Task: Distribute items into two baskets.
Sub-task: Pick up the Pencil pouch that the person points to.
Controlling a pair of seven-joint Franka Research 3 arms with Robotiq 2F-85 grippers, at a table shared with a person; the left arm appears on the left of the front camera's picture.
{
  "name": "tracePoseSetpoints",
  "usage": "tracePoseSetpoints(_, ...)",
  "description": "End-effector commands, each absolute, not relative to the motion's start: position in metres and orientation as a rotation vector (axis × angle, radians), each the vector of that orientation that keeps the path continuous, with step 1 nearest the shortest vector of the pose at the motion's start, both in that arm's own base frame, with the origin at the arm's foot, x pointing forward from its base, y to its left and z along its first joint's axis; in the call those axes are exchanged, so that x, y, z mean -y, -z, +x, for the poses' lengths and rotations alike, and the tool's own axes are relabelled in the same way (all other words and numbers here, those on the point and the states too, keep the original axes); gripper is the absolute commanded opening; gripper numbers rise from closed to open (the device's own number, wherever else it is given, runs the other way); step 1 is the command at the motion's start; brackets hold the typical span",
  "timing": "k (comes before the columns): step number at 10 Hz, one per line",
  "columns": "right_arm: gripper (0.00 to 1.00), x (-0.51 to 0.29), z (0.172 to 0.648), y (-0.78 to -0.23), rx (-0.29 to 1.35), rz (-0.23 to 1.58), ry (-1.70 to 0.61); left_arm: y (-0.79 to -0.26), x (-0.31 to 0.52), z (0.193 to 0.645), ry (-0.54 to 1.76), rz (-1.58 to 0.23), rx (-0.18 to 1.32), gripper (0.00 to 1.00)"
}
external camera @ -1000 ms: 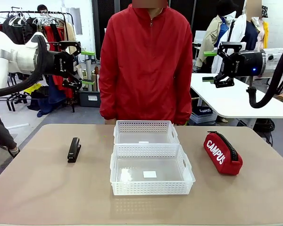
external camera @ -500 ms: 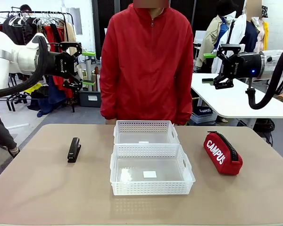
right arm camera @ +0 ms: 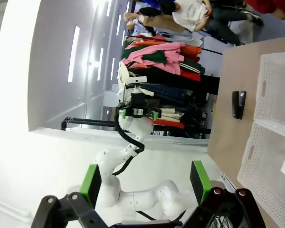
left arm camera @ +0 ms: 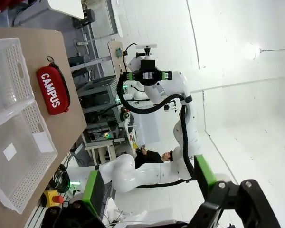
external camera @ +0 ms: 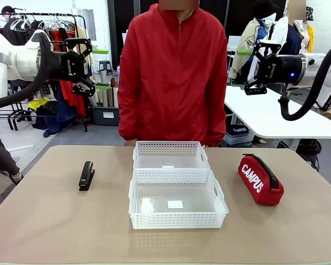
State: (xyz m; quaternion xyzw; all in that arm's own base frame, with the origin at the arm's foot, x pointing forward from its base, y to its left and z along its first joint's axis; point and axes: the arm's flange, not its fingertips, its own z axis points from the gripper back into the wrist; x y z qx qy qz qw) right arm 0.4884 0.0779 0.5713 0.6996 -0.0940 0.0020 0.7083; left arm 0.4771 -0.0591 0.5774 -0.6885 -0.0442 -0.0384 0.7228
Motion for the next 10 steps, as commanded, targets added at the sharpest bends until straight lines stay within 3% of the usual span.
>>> tracePoseSetpoints(1,1.00,-0.067,0.488,-0.583,0.258,1.618,-0.074,-0.580,0.062,0.477,0.084,-1.530,0.094,1.00)
tracePoseSetpoints(2,1.00,-0.078,0.488,-0.571,0.209,1.553,-0.005,-0.577,0.059,0.477,0.085,-1.520,0.098,1.00)
tracePoseSetpoints(10,1.00,-0.078,0.488,-0.571,0.209,1.553,-0.005,-0.577,0.059,0.477,0.085,-1.520,0.098,1.00)
